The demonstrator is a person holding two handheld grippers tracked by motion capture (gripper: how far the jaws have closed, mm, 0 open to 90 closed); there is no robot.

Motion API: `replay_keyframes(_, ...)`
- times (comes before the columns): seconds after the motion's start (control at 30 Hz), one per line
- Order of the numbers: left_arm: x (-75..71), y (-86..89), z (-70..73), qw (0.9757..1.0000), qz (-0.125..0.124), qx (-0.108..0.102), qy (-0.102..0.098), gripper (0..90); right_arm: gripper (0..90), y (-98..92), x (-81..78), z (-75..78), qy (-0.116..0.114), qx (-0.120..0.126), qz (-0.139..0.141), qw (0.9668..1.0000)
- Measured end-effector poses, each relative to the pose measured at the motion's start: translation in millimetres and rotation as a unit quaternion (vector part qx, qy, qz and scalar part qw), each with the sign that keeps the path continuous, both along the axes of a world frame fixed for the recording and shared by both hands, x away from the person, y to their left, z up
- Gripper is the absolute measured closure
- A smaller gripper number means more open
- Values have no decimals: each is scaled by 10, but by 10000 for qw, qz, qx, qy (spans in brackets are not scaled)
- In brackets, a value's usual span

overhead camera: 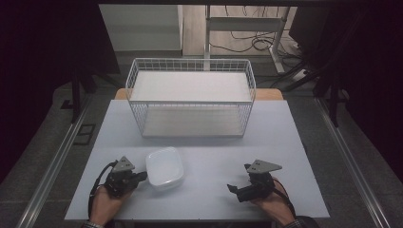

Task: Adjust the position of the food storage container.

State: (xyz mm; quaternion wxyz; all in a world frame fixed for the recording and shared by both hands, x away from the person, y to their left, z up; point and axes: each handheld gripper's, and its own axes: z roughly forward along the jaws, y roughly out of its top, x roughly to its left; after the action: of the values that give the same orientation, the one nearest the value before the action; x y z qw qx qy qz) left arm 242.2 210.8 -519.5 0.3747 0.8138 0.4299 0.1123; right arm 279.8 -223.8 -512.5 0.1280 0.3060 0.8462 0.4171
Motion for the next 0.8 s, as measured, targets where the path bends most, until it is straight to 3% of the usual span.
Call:
replay_keyframes(0.07,6,-150,3,9997,-254,-51,21,900,0,19,-5,-1,33,-20,19,10000)
replay_keyframes(0.17,20,-265,4,9991,-416,-31,22,900,0,35,-3,-4,71,-34,11,10000)
replay_keyframes(0.2,33,-377,13,9983,-585,-51,-27,900,0,40,-2,-4,84,-33,4,10000)
replay_keyframes(0.3,39,-472,28,9969,-779,-47,-119,900,0,51,5,-5,149,-61,-40,9999)
replay_keyframes(0.33,40,-515,43,9961,-868,57,-175,900,0,55,8,-9,171,-65,-61,9998)
replay_keyframes(0.43,64,-465,40,9970,-737,125,-181,900,27,67,17,-20,216,-138,-104,9996)
replay_keyframes(0.5,123,-356,21,9987,-442,161,-211,900,43,75,23,-23,235,-132,-117,9996)
replay_keyframes(0.53,221,-234,9,9990,-214,185,-354,900,79,109,34,-23,291,-76,-117,9995)
replay_keyframes(0.57,221,-234,9,9990,-214,185,-354,900,79,109,34,-23,291,-76,-117,9995)
replay_keyframes(0.6,327,-137,-5,9988,-54,86,-469,900,130,171,39,-16,332,-56,-58,9994)
replay_keyframes(0.7,414,-90,-23,9988,-36,-10,-489,900,190,269,44,-7,367,-93,57,9993)
replay_keyframes(0.8,568,-106,-55,9988,-186,-50,-458,900,382,519,54,12,479,-147,314,9983)
